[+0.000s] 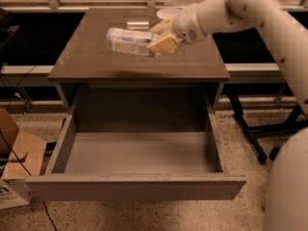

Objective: Pick blue plastic bottle from top drawer and place on counter

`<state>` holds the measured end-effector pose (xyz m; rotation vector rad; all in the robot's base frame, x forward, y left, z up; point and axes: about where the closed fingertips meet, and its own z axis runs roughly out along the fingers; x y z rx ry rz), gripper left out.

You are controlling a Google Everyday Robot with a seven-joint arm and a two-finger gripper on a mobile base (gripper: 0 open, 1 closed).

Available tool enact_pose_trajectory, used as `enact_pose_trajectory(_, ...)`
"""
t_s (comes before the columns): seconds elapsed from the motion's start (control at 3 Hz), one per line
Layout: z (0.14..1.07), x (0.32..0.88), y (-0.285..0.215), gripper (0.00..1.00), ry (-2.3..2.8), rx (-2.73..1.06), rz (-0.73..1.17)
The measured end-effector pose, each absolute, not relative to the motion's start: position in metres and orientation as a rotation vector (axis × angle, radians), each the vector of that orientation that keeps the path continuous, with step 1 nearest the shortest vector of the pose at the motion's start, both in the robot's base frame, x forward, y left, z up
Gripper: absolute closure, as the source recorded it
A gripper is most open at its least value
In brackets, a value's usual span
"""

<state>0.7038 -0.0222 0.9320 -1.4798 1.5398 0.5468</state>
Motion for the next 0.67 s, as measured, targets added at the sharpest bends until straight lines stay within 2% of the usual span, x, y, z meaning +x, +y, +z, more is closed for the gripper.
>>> enact_pose_trajectory(0.33,0.911,0.730,0.002,0.82,1.546,-1.490,0.581)
enact_pose_trajectory(0.67,0.885,0.748,0.023,0.59,1.557,-1.499,0.632)
